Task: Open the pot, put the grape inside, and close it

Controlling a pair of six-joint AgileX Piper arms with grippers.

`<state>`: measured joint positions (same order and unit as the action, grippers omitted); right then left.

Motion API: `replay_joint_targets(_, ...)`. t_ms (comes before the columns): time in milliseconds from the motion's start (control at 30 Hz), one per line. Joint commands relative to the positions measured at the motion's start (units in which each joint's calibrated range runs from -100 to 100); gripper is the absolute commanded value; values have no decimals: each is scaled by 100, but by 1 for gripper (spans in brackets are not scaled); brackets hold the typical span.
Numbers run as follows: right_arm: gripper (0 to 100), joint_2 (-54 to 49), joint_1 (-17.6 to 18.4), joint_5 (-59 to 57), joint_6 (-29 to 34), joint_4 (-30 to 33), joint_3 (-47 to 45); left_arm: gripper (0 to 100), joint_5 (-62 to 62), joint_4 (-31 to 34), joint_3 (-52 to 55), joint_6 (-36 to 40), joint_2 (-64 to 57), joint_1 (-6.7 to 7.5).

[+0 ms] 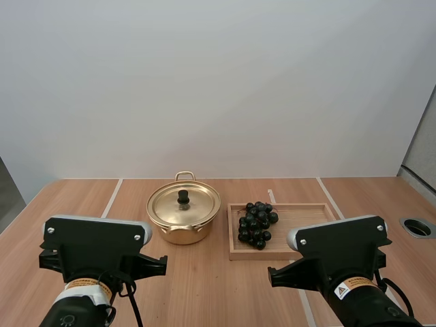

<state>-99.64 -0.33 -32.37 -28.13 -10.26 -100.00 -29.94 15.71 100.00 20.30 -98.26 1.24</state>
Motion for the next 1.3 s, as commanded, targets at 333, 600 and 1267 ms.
replay_joint_targets(333,0,-36,-16,59,20,-18,0,0,64,-75,0,27,-35,-9)
replay_joint_targets(600,0,-36,-16,59,20,-18,0,0,64,-75,0,27,-35,-9)
replay_joint_targets(1267,0,-36,-16,59,20,-263,0,0,64,-75,0,27,-35,-9)
